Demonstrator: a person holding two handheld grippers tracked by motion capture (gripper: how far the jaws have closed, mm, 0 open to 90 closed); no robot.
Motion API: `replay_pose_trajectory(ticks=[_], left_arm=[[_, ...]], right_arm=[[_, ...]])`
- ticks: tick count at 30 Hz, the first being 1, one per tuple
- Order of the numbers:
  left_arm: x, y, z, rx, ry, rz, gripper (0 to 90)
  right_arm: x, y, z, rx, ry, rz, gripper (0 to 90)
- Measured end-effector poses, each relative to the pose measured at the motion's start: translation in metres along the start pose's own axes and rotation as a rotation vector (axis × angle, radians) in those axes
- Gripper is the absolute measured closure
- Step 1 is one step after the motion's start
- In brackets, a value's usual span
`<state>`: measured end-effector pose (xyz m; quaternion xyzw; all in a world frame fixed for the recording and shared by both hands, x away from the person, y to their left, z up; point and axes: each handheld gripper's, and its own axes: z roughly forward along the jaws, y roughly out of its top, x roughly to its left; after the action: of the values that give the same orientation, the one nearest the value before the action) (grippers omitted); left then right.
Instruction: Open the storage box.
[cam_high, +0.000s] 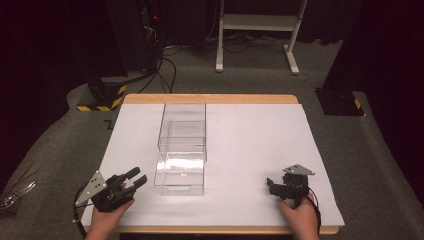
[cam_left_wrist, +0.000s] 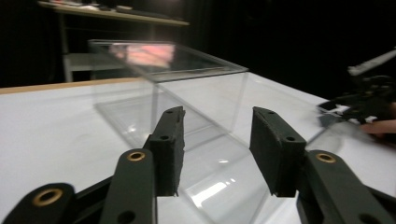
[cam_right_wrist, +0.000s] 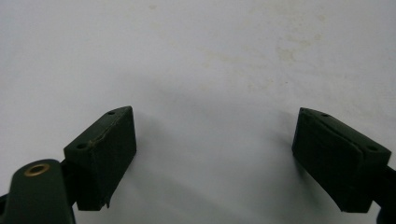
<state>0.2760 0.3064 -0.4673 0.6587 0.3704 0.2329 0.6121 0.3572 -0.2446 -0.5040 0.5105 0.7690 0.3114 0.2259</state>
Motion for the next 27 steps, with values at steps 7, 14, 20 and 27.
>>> replay_pose_trajectory(ticks=[7, 14, 20, 27], left_arm=[[0.019, -0.010, -0.001, 0.074, 0.155, -0.006, 49.1], [0.034, -0.024, 0.009, 0.259, 0.333, 0.032, 44.0], [0.035, -0.029, 0.024, 0.431, 0.376, 0.050, 35.0], [0.037, -0.031, 0.036, 0.553, 0.362, 0.019, 28.6]], right_arm=[[0.000, 0.000, 0.000, 0.000, 0.000, 0.000, 13.9], [0.000, 0.000, 0.000, -0.001, 0.000, 0.001, 13.9], [0.000, 0.000, 0.000, -0.001, 0.000, 0.000, 13.9], [0.000, 0.000, 0.000, -0.002, 0.000, 0.000, 13.9]])
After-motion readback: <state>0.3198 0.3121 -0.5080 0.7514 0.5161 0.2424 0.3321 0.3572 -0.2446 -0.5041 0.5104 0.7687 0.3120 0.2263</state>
